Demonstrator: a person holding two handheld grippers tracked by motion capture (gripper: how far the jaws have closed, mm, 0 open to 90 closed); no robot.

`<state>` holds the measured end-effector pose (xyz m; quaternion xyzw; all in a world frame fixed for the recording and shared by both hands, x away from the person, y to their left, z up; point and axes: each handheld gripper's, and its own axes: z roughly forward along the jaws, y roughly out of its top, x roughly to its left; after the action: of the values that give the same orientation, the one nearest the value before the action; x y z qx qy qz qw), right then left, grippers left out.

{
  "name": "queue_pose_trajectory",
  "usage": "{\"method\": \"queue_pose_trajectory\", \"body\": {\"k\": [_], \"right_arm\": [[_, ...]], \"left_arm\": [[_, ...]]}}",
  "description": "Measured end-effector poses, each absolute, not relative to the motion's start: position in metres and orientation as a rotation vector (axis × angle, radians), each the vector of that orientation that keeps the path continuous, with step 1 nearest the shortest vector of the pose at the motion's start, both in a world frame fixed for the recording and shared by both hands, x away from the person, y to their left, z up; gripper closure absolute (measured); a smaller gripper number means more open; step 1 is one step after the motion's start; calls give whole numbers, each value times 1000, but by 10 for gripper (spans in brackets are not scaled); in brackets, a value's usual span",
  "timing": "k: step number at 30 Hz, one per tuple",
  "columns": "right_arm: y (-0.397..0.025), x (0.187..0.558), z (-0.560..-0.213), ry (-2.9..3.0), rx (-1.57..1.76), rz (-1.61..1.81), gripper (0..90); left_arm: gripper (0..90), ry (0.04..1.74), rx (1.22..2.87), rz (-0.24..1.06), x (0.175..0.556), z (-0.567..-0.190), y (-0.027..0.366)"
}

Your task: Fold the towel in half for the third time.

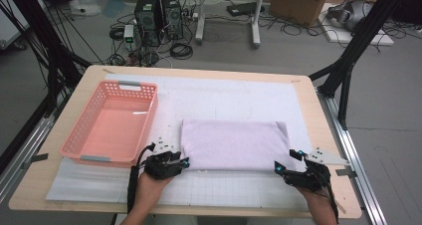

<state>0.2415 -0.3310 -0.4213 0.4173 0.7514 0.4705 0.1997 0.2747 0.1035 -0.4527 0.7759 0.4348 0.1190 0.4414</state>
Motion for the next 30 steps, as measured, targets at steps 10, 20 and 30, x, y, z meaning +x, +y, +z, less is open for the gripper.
{"method": "queue_pose_trajectory", "body": {"k": [10, 20, 30], "right_arm": [[-289, 294, -410, 2182, 1093, 1334, 235], [-225, 352, -399, 2339, 1000, 1283, 219], [-175, 396, -409, 2462, 937, 1229, 335]], "left_arm": [[760, 1117, 1887, 255, 275, -454, 102], [774, 1145, 1849, 213, 275, -455, 106], [777, 1148, 1831, 199, 273, -454, 108]]}}
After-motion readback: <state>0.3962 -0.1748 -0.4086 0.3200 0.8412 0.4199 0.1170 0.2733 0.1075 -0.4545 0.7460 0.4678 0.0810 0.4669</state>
